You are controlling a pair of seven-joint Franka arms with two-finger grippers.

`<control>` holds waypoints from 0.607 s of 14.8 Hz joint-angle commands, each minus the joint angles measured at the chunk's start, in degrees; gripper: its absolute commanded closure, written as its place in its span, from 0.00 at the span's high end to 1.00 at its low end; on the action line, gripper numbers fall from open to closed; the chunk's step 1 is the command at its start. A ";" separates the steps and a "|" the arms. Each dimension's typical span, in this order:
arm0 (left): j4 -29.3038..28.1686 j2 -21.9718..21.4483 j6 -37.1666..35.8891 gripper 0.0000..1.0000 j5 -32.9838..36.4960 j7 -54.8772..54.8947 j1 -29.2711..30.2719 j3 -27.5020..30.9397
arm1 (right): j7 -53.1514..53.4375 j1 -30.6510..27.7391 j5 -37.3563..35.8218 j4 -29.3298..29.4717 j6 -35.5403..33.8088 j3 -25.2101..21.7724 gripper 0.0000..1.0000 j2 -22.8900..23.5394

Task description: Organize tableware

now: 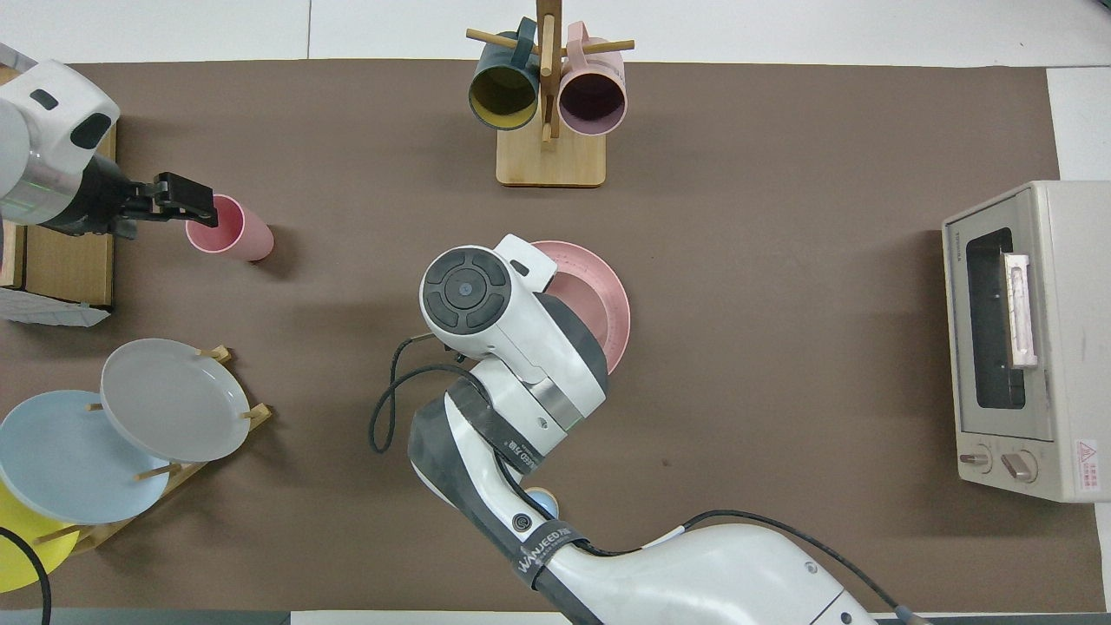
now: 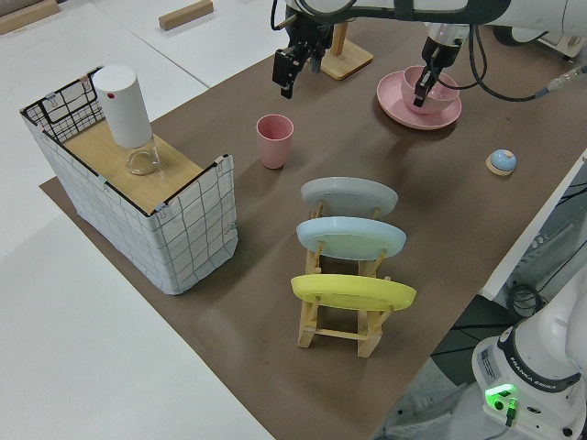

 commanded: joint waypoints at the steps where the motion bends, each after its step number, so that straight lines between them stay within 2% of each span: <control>1: -0.14 1.63 2.98 1.00 -0.71 -0.11 -0.30 0.12 | 0.57 -1.04 1.37 -1.07 0.44 0.53 0.50 -1.74; 4: -1.53 2.33 4.65 1.00 -0.71 -0.37 -0.83 0.12 | 0.57 -2.09 0.58 3.84 -5.53 0.27 0.57 -1.03; 7: -3.65 2.42 7.55 1.00 -0.71 -0.46 -0.92 0.12 | -0.31 -6.38 0.23 4.47 -8.69 0.09 0.62 -3.31; 9: -4.18 3.20 8.17 1.00 -0.54 -0.46 -0.92 0.12 | -2.41 -10.07 0.05 4.21 -14.13 -0.09 0.79 -5.94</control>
